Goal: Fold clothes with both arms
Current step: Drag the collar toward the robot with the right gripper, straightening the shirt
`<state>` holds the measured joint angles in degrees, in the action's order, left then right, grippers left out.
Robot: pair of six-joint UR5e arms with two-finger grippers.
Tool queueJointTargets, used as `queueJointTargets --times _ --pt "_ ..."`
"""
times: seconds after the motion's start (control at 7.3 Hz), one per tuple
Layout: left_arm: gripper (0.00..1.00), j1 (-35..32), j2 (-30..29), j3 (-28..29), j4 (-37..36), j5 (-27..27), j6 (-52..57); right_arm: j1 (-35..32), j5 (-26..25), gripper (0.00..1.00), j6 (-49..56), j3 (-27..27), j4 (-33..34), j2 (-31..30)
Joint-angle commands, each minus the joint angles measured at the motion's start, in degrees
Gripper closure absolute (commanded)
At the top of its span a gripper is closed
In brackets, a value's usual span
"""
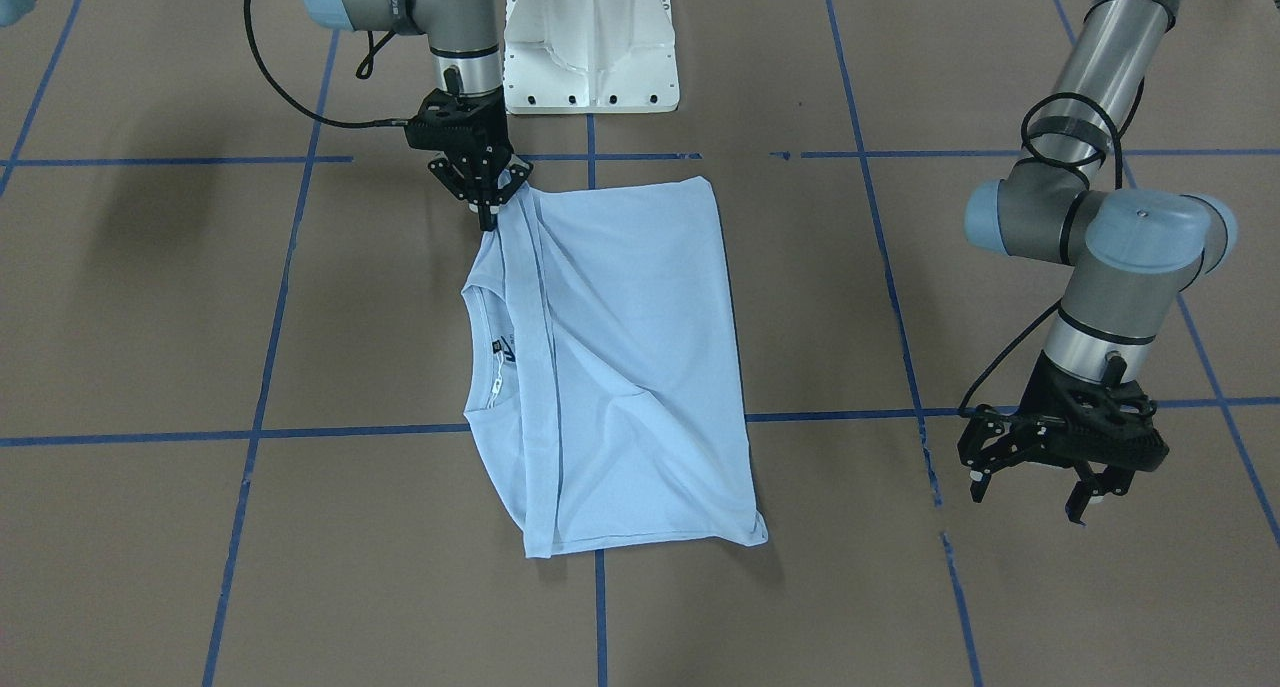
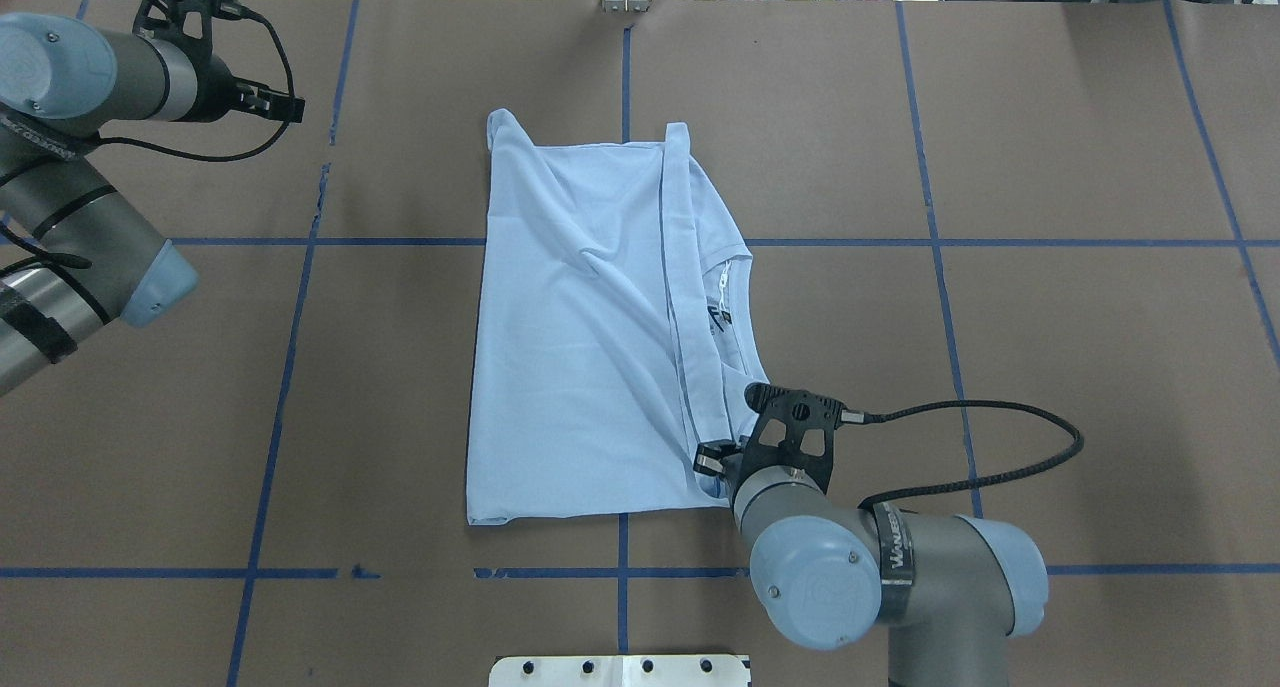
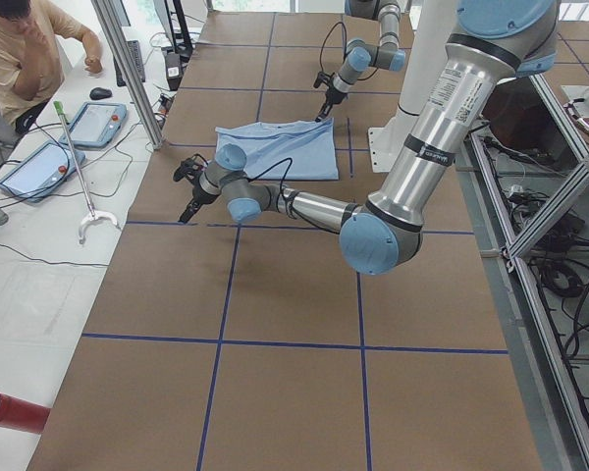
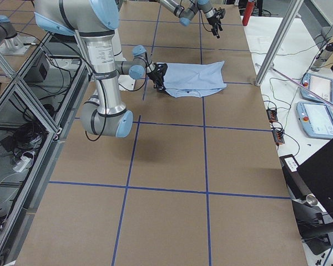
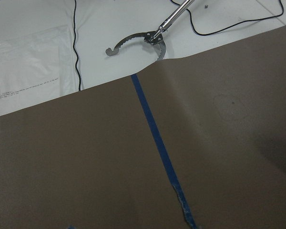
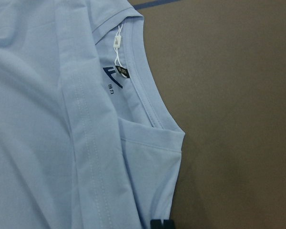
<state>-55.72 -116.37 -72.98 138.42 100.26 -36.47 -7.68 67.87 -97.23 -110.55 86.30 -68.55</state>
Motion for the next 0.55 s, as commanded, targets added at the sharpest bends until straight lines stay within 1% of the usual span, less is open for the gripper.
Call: queueJointTargets --times 0.0,0.14,0.27,0.41 --pt "0.0 0.0 0.0 -0.1 0.0 0.1 0.0 2.6 -1.9 0.01 -1.5 -1.3 1.8 -0.3" --pt "0.0 0.0 0.0 -0.2 0.0 0.0 0.0 1.5 -1.1 0.0 1.0 -2.0 1.8 0.0" --pt "0.0 0.0 0.0 -0.2 0.0 0.1 0.0 1.2 -0.6 0.0 7.7 -4.0 1.6 0.1" --pt "0.0 0.0 0.0 -0.2 0.0 0.1 -0.1 1.1 -0.3 0.0 12.2 -4.4 1.1 0.1"
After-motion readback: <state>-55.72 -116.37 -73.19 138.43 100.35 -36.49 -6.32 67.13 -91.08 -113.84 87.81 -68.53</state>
